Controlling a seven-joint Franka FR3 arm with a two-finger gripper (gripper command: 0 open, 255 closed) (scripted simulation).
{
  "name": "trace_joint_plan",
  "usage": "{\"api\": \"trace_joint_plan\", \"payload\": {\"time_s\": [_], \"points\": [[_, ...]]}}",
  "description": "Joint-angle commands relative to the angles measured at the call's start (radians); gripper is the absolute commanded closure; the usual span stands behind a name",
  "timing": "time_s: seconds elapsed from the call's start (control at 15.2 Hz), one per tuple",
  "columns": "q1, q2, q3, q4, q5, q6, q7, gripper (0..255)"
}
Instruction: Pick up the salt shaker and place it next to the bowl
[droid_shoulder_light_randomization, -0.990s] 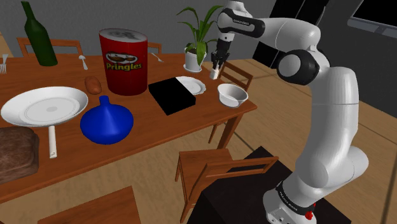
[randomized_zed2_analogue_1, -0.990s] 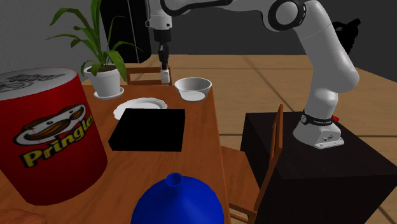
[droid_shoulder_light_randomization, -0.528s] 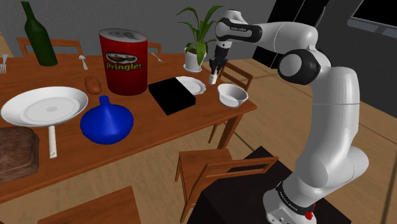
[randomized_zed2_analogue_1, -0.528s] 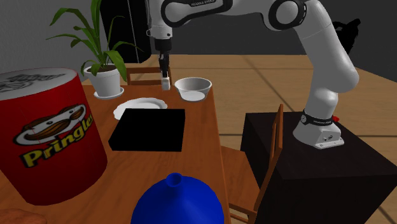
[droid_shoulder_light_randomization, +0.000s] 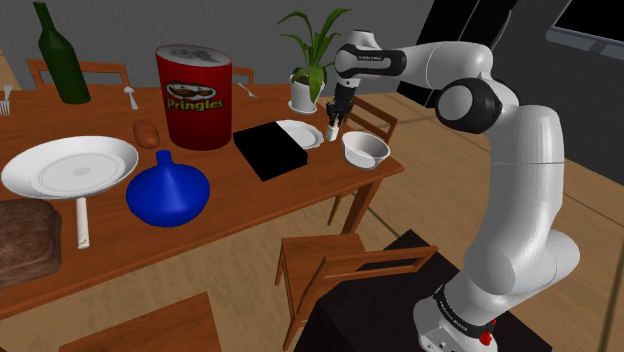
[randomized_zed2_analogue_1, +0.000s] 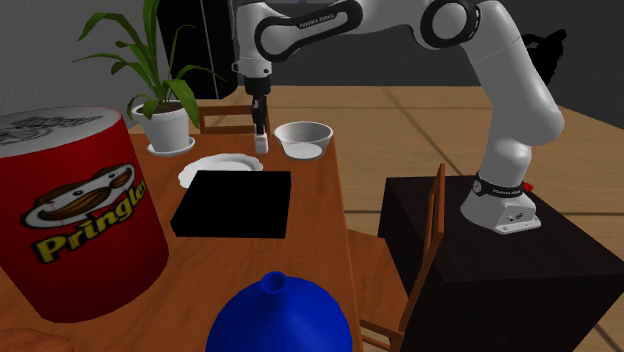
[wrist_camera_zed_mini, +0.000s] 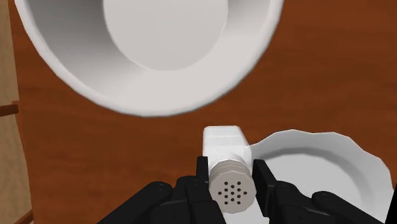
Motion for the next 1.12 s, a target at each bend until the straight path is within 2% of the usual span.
{"api": "trace_joint_plan", "payload": {"time_s": [0.0,0.2,0.66,0.73,1.06], "points": [[-0.001,-0.001,0.000,-0.028,-0.001,0.027,0.002,255],[-0.002,0.005,-0.001,-0.050,-0.002,0.055,0.003,255],[-0.002,0.005,-0.001,-0.049,-0.002,0.055,0.003,255],[-0.002,0.005,-0.001,-0.049,-0.002,0.055,0.003,0],[-0.002,0.005,-0.001,-0.049,-0.002,0.055,0.003,0]]}}
